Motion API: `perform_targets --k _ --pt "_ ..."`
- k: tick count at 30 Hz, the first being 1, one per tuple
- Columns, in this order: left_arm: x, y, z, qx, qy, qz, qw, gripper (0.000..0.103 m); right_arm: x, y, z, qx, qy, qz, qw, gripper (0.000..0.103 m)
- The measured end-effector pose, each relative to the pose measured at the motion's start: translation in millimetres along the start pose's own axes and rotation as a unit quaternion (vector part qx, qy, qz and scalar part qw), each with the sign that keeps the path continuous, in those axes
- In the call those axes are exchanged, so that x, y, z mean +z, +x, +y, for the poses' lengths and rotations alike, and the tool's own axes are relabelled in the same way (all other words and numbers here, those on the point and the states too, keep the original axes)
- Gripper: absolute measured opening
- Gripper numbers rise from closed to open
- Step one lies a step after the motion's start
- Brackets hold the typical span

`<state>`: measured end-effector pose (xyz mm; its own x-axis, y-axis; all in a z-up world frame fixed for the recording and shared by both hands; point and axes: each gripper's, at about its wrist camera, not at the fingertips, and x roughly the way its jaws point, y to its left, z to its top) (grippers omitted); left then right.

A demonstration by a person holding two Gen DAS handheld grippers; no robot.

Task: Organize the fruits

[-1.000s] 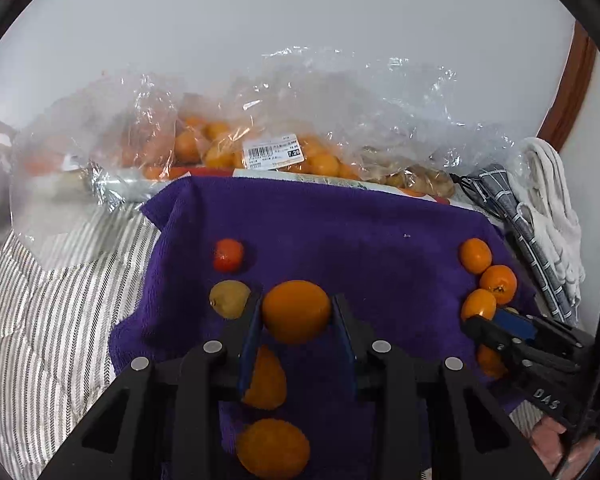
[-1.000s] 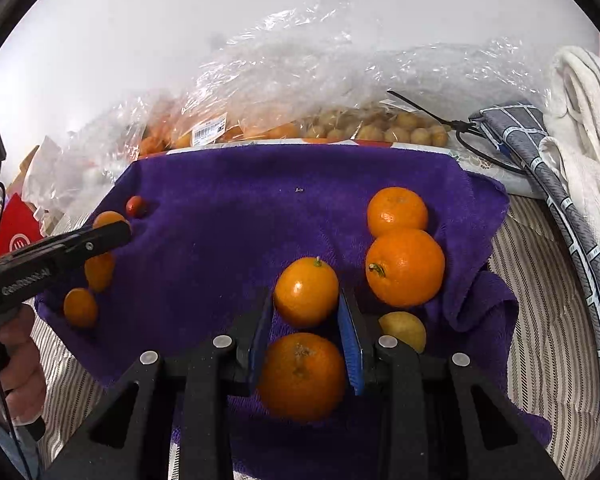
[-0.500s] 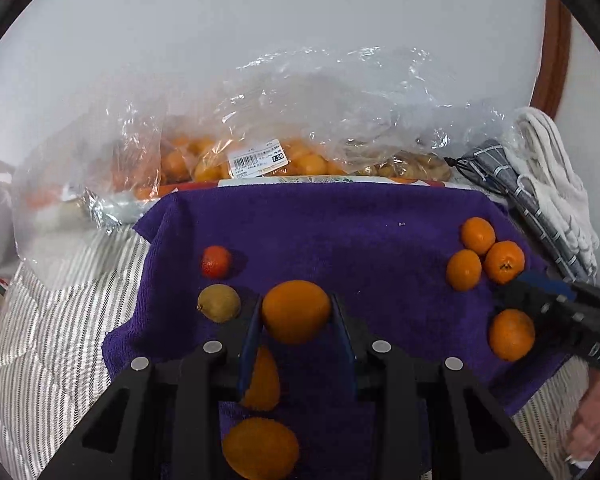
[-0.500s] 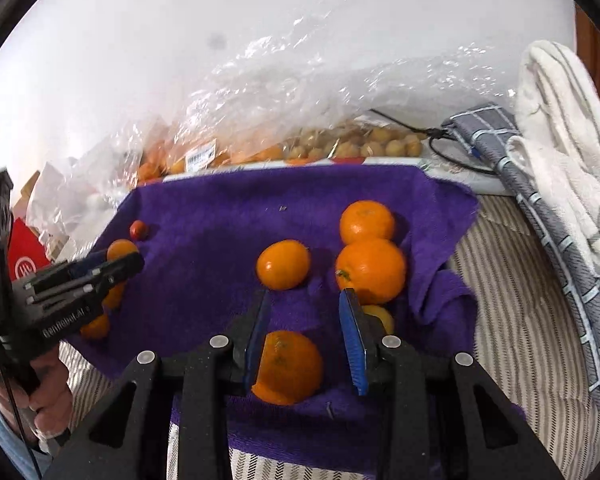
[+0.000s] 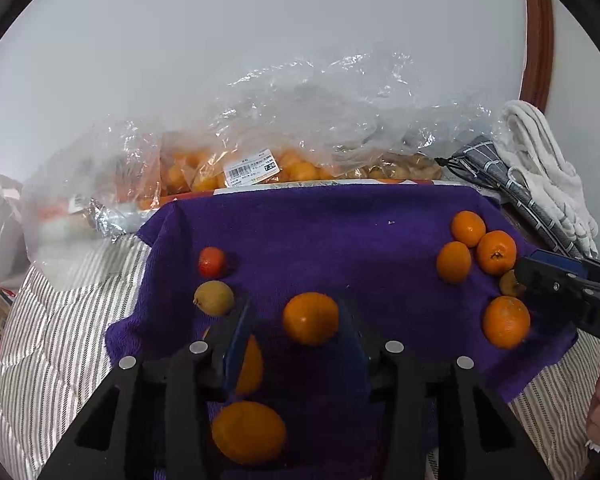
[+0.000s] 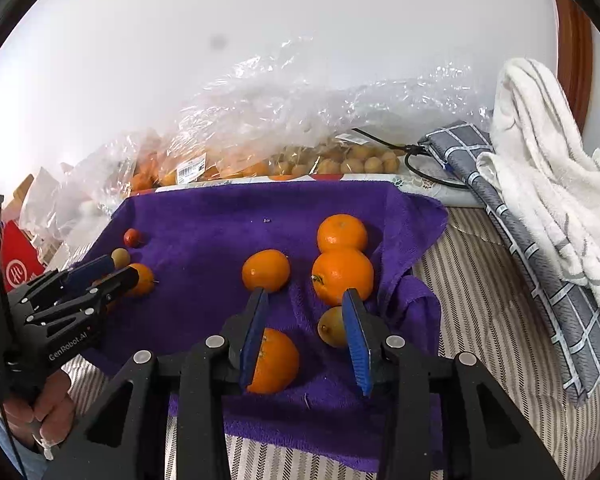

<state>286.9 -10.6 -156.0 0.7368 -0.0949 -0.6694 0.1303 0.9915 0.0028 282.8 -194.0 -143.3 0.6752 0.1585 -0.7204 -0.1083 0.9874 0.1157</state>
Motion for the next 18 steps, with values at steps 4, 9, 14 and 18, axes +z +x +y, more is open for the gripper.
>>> perform_targets --k 4,9,14,18 --pt "-4.4 -8.6 0.2 0.005 0.001 -0.008 1.0000 0.042 -1.5 -3.1 5.3 -0.011 -0.011 -0.002 1.000 0.040" --pt "-8.5 -34.0 -1.6 0.020 0.008 -0.028 0.9994 0.042 -2.5 -9.4 11.8 -0.004 -0.010 0.004 1.000 0.043" --pt "-17.3 -69.5 -1.8 0.029 0.014 -0.035 0.9989 0.042 -5.4 -34.0 17.1 -0.004 -0.006 0.023 1.000 0.044" --pt "-22.7 -102.7 5.1 0.033 -0.011 -0.039 0.9986 0.043 -13.2 -69.0 21.5 -0.021 -0.009 0.006 1.000 0.051"
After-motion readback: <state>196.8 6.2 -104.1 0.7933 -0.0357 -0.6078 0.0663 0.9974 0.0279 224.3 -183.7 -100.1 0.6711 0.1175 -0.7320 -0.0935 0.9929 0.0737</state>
